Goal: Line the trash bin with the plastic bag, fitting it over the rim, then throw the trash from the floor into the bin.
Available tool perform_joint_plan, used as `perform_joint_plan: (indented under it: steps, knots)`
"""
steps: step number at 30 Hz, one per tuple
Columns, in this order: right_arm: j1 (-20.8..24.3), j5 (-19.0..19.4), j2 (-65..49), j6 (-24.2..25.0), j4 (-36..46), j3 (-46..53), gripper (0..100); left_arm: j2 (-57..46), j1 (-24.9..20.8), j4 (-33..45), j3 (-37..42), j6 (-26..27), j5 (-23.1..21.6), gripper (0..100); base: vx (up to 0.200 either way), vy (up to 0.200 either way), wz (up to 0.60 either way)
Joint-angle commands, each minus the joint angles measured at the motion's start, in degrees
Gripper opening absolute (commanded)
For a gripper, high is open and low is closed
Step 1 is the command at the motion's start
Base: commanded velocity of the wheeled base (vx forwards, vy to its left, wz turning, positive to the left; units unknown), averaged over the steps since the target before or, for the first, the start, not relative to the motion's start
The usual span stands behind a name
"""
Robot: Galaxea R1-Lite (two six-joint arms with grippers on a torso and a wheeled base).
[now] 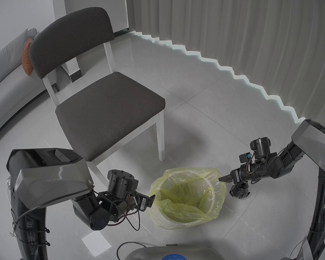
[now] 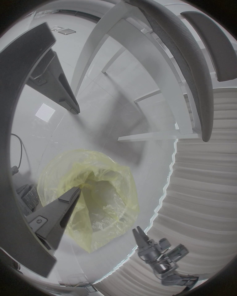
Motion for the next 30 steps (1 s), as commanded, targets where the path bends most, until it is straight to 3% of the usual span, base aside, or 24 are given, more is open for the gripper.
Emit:
perform_joint_plan:
  steps: [1, 6, 14, 30]
  knots:
    - [0.1, 0.2, -0.7, 0.3, 5.6, -8.6, 100, 4.4, 1.6, -0.1, -2.3, 0.7, 0.0, 100, 0.0, 0.0, 0.0]
    - [0.1, 0.2, 1.1, 0.2, 7.2, -11.0, 100, 8.7, 2.7, 0.2, -7.0, 1.4, 0.0, 100, 0.0, 0.0, 0.0]
    - [2.4, 0.2, 2.3, -0.7, 7.7, -8.9, 100, 10.0, 4.6, 1.3, -6.5, 3.3, -0.8, 100, 0.0, 0.0, 0.0]
    - [12.1, -0.2, 0.1, -2.8, 6.9, 0.9, 100, 7.3, 5.7, 0.6, -1.0, 3.5, -2.9, 100, 0.0, 0.0, 0.0]
